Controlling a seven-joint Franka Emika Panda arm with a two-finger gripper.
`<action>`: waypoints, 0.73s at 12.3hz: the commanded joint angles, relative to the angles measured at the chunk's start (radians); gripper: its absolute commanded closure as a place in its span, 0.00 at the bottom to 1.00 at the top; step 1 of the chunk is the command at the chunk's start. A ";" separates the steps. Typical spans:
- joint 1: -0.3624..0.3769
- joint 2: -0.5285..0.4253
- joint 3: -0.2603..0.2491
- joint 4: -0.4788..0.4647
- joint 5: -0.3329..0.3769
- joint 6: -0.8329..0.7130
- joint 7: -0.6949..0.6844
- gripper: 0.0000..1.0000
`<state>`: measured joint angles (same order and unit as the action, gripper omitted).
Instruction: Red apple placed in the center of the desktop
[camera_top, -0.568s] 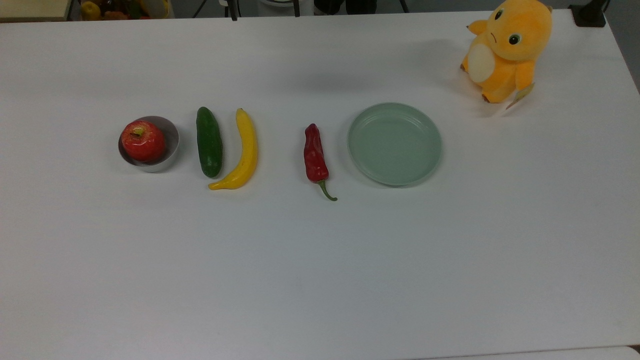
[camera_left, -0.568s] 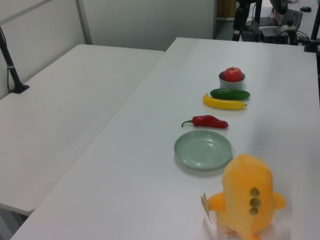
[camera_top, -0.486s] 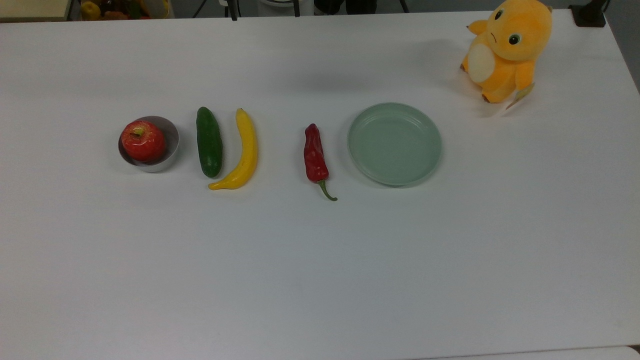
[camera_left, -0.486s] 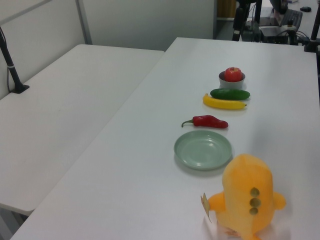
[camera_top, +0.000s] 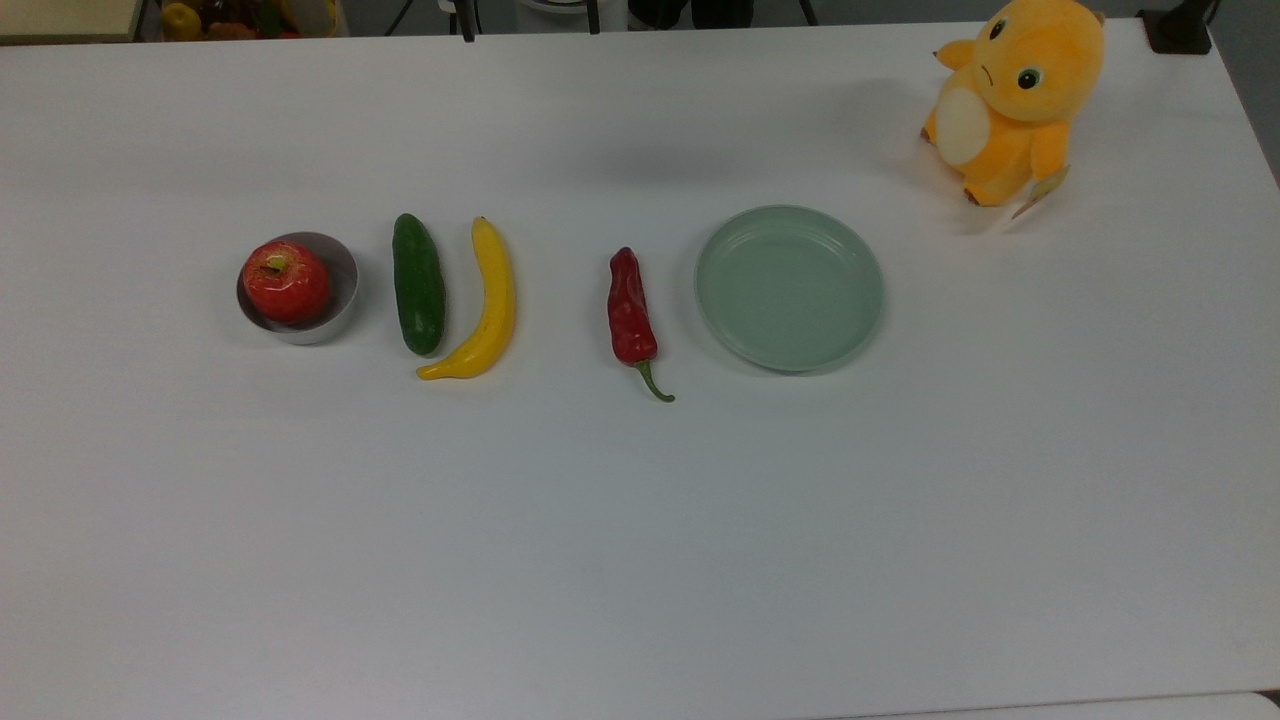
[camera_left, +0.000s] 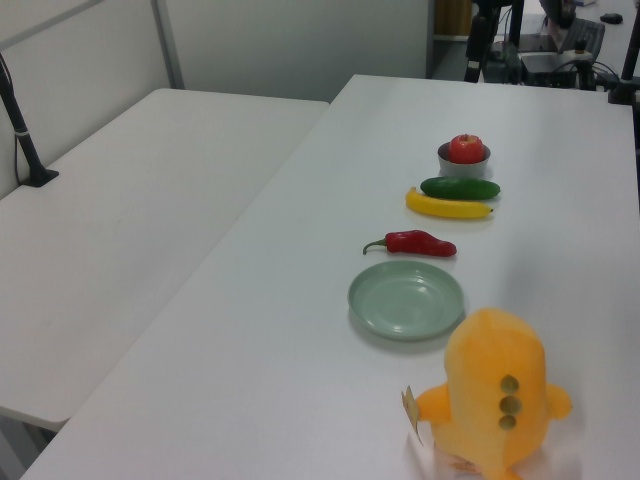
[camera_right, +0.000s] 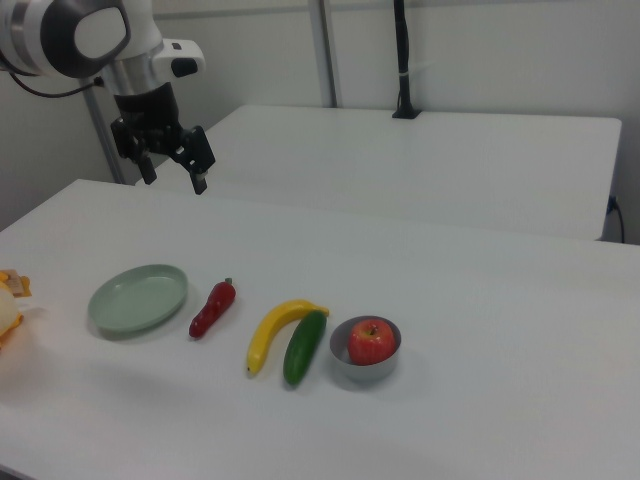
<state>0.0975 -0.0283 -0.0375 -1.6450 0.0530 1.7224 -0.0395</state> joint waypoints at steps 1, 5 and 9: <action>0.018 -0.027 -0.018 -0.036 -0.002 0.023 -0.023 0.00; 0.016 -0.028 -0.018 -0.036 -0.004 0.022 -0.026 0.00; 0.004 -0.028 -0.018 -0.038 -0.004 0.017 -0.033 0.00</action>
<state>0.0958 -0.0283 -0.0388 -1.6475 0.0530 1.7224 -0.0403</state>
